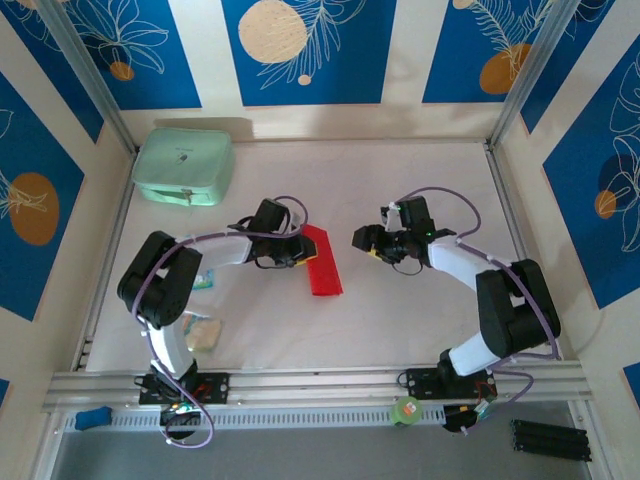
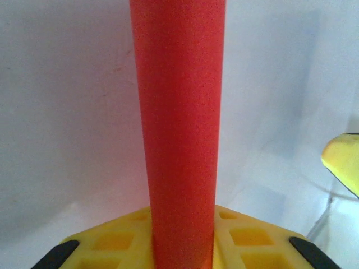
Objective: Fold a paper plane with a square sheet of paper (pick it up from the middle)
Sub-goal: First fold the square sheet of paper in half at the center of the table.
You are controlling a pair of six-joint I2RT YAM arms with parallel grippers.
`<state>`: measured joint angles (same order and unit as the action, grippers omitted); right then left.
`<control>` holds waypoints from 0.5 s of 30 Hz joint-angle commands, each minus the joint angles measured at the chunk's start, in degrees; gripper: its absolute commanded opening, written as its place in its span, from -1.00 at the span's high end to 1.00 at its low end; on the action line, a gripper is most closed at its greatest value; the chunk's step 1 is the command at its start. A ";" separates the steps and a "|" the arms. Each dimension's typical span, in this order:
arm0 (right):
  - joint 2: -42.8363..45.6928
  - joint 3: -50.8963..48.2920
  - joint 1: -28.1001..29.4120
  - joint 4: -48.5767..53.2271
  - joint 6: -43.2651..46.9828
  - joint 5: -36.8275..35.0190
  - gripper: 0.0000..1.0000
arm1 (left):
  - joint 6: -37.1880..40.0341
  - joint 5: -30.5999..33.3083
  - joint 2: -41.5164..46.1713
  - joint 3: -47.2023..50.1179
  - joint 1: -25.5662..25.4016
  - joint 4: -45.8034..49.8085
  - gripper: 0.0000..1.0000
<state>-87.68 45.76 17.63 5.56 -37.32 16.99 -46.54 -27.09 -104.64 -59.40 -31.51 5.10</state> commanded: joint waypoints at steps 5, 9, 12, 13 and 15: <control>-6.01 5.01 4.31 2.00 -2.24 -0.23 0.14 | 13.73 0.32 -3.43 -5.15 -0.09 13.63 0.48; -7.80 5.96 6.54 2.05 -3.01 -0.45 0.23 | 17.20 -1.00 -3.70 -6.25 -0.08 15.56 0.48; -8.83 6.35 7.99 2.08 -3.50 -0.82 0.28 | 18.74 -0.54 -4.49 -7.26 -0.22 17.43 0.48; -9.29 6.53 8.44 2.13 -3.76 -0.82 0.30 | 18.86 -0.43 -4.84 -7.49 -0.19 17.81 0.48; -10.24 7.06 9.25 2.17 -4.18 -0.91 0.37 | 18.65 -0.07 -5.58 -7.75 -0.23 18.10 0.48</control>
<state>-96.42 51.22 25.80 6.35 -40.45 16.10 -30.59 -26.79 -108.68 -65.65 -31.53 19.79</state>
